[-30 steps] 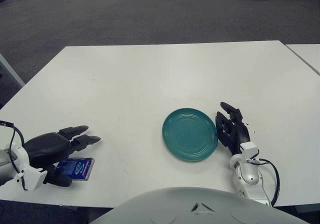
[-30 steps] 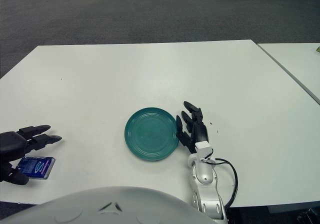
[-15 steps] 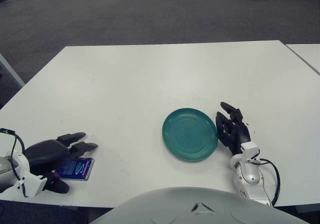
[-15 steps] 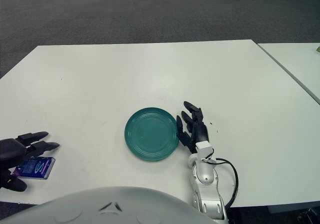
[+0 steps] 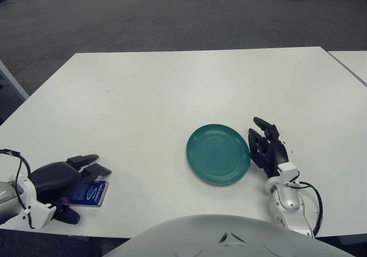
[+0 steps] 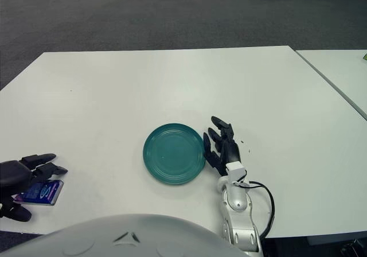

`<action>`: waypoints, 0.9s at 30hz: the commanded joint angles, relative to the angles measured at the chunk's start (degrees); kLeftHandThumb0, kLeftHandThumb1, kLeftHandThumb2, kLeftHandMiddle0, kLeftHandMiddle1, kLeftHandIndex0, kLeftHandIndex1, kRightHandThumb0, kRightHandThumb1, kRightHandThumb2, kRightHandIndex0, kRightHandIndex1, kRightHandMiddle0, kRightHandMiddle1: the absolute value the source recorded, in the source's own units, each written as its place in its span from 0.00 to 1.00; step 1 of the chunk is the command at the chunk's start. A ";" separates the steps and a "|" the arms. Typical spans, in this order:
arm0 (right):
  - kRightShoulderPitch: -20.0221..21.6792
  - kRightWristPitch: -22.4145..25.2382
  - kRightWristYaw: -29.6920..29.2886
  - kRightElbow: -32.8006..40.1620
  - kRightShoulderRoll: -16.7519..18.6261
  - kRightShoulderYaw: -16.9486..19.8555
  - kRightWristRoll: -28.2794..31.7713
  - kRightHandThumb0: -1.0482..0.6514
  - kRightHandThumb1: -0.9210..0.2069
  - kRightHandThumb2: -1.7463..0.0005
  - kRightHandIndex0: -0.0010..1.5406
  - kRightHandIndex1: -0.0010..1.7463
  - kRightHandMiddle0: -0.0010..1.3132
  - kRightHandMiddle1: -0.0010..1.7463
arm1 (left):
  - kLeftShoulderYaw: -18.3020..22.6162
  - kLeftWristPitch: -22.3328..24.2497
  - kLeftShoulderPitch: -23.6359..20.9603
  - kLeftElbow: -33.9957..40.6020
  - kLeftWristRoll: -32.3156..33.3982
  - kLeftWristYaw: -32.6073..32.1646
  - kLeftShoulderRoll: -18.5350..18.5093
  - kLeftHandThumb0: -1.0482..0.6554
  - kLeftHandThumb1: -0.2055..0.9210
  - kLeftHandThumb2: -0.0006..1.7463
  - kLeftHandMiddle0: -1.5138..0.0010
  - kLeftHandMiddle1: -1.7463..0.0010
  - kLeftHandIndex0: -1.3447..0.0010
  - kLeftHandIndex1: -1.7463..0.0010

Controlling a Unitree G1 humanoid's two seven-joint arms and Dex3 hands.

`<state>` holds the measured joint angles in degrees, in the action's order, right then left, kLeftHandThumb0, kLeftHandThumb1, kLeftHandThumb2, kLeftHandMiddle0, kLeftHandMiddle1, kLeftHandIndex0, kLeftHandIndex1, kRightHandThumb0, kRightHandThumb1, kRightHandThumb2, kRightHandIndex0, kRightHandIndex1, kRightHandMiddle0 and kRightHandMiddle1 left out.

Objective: Put the gum into the plate.

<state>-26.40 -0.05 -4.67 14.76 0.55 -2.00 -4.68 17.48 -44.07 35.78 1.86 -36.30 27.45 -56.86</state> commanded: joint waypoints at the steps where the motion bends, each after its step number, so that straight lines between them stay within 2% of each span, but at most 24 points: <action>1: -2.16 3.07 0.15 -1.93 -0.46 0.94 0.13 0.22 0.00 0.64 0.21 0.16 0.00 0.43 | 0.04 4.66 -0.01 1.67 -2.83 2.74 -2.04 0.00 1.00 0.21 0.88 0.98 1.00 0.50; 4: -2.12 3.20 0.27 -1.86 -0.63 1.27 0.07 0.21 0.00 0.64 0.20 0.16 0.00 0.42 | 0.19 7.86 0.20 3.21 -4.07 4.45 -2.65 0.00 1.00 0.21 0.89 0.98 1.00 0.50; 8: -2.10 3.34 0.51 -1.70 -0.77 1.67 0.06 0.21 0.00 0.64 0.20 0.16 0.00 0.42 | -0.09 11.35 0.33 4.60 -4.40 6.31 -3.30 0.00 1.00 0.18 0.89 0.98 1.00 0.56; 14: -1.99 3.57 0.84 -1.62 -0.88 2.28 0.25 0.21 0.00 0.64 0.20 0.16 0.00 0.40 | -1.04 15.15 -0.35 4.73 -4.88 7.36 -3.90 0.04 0.99 0.11 0.84 0.98 1.00 0.59; 16: -1.92 3.70 0.98 -1.67 -0.86 2.54 0.40 0.21 0.00 0.64 0.20 0.17 0.00 0.40 | -1.00 15.50 -0.51 4.58 -4.99 5.91 -3.36 0.09 1.00 0.11 0.78 0.95 1.00 0.50; 17: -1.89 3.71 1.05 -1.73 -0.83 2.64 0.45 0.21 0.00 0.64 0.20 0.17 0.00 0.39 | -0.90 15.48 -0.56 4.45 -4.93 4.99 -3.09 0.13 0.99 0.12 0.75 0.73 0.98 0.33; 18: -1.87 3.66 1.08 -1.81 -0.78 2.70 0.49 0.21 0.00 0.64 0.20 0.17 0.00 0.39 | -0.49 15.13 -0.60 4.21 -4.89 3.15 -2.46 0.16 0.97 0.15 0.76 0.56 0.97 0.21; 19: -1.86 3.63 1.11 -1.86 -0.74 2.74 0.52 0.21 0.00 0.64 0.20 0.17 0.00 0.39 | -0.23 14.91 -0.61 4.05 -4.88 1.85 -2.06 0.21 0.93 0.22 0.74 0.46 0.92 0.17; 20: -1.83 3.56 1.15 -1.93 -0.76 2.82 0.59 0.21 0.00 0.64 0.20 0.17 0.00 0.39 | 0.10 14.77 -0.58 4.03 -5.10 0.06 -1.37 0.27 0.85 0.33 0.71 0.32 0.85 0.11; 21: -1.82 3.51 1.19 -1.98 -0.78 2.88 0.64 0.21 0.00 0.64 0.20 0.17 0.00 0.39 | 0.27 14.70 -0.55 4.00 -5.28 -1.24 -0.94 0.39 0.74 0.46 0.67 0.23 0.81 0.07; 24: -1.80 3.39 1.29 -2.08 -0.83 3.04 0.74 0.21 0.00 0.64 0.20 0.17 0.00 0.40 | 0.31 14.54 -0.80 3.46 -5.67 -4.31 -0.13 0.54 0.59 0.62 0.61 0.13 0.76 0.02; 27: -1.79 3.19 1.41 -2.26 -0.85 3.23 0.77 0.20 0.00 0.64 0.20 0.17 0.00 0.40 | 0.13 14.10 -1.73 2.06 -6.10 -8.25 0.89 0.59 0.43 0.73 0.52 0.14 0.66 0.01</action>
<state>-26.15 0.22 -2.94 14.76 0.41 -0.15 -3.94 17.42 -29.82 35.42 5.38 -41.24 22.95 -56.61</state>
